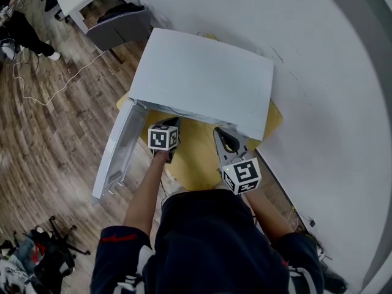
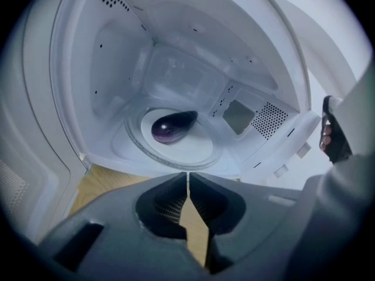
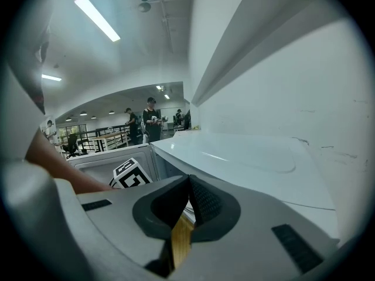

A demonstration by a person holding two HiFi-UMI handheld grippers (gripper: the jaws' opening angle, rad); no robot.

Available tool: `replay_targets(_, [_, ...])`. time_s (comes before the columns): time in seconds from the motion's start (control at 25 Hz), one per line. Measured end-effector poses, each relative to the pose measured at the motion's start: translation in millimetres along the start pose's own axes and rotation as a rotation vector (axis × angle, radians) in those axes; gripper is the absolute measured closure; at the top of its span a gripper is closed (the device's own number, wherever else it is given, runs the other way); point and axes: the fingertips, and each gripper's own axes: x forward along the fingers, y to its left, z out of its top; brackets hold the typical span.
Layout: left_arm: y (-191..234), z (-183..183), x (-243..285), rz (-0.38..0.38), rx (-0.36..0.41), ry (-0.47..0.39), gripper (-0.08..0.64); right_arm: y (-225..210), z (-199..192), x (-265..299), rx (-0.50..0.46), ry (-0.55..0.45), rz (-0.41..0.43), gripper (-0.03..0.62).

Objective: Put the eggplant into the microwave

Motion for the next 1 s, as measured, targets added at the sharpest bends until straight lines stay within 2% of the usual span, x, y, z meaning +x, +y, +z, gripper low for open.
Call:
replay_targets(0.36, [-23.9, 7.7, -64.3, 0.008, 0.104, -0.093, 0.543, 13.7, 22.3, -1.2, -0.016, -0.055, 0.036, 0.580])
replay_targets(0.56, [-39.4, 26.8, -108.9, 0.018, 0.125, -0.200, 0.543, 20.7, 40.4, 0.3, -0.039, -0.098, 0.064, 0.580])
replay_targets(0.76, [-52.5, 43.1, -158.1, 0.038, 0.178, -0.300, 0.543, 30.4, 58.8, -0.7, -0.045, -0.147, 0.083, 0.580])
replay_targets(1.0, [-66.3, 64.3, -210.6, 0.112, 0.256, -0.408, 0.543, 45.4, 73.4, 1.0, -0.075, -0.178, 0.127, 0.580])
